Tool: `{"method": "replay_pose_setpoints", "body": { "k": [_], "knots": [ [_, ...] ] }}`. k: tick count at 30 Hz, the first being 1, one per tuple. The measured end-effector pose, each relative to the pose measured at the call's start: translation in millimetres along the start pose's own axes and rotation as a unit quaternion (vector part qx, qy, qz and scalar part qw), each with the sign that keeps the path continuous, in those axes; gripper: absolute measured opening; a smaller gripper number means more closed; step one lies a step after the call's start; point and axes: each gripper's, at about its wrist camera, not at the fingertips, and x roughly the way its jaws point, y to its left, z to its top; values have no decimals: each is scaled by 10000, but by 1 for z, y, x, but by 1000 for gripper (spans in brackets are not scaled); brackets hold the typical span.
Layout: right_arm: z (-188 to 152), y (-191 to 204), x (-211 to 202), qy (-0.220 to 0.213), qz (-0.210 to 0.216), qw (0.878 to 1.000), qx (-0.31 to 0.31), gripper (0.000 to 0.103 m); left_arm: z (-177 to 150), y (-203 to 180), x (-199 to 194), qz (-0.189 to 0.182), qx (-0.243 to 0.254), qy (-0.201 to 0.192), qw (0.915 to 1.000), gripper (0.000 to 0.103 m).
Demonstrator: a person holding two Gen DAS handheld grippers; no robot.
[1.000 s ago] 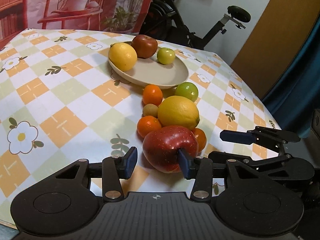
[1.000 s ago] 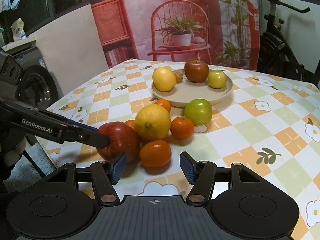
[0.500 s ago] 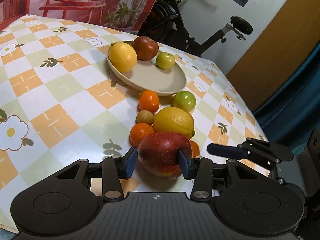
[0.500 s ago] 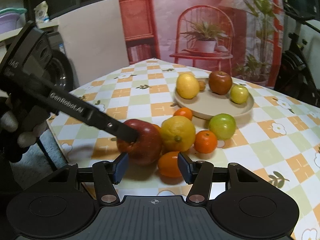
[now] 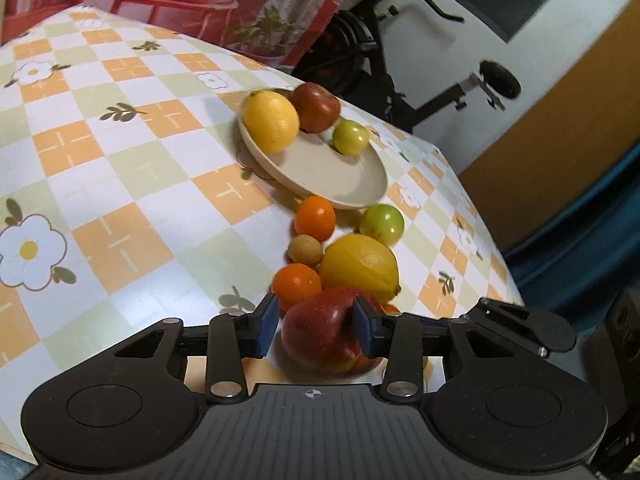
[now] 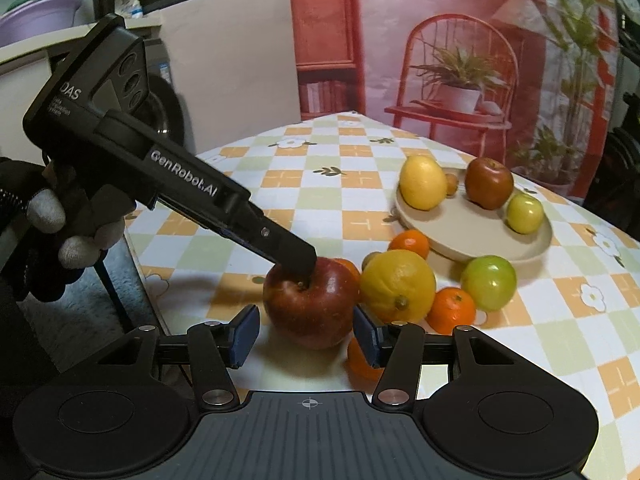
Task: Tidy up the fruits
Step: 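Lift the second red apple with the left gripper and carry it toward the plate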
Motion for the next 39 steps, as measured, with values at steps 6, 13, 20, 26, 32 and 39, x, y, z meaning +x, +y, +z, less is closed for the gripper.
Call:
{"method": "replay_pose_setpoints", "body": {
  "k": [6, 13, 20, 26, 32, 39],
  "knots": [
    [6, 4, 10, 131, -41, 9997, -207, 49, 2, 5, -3, 14, -45, -40, 10000, 42],
    [5, 6, 22, 294, -168, 9991, -274, 50, 1, 6, -3, 95, -25, -85, 9999, 42],
    [2, -1, 23, 200, -57, 9998, -13, 50, -2, 9, -7, -88, -117, -27, 9999, 42],
    [-2, -6, 23, 118, 37, 9996, 261, 52, -6, 7, -1, -91, -48, 51, 9999, 43],
    [-3, -6, 29, 80, 36, 9995, 319, 56, -8, 10, 1, -166, -123, 32, 9998, 43],
    [-4, -5, 28, -10, 14, 9995, 313, 54, -7, 9, 1, -181, -87, -1, 9998, 40]
  ]
}}
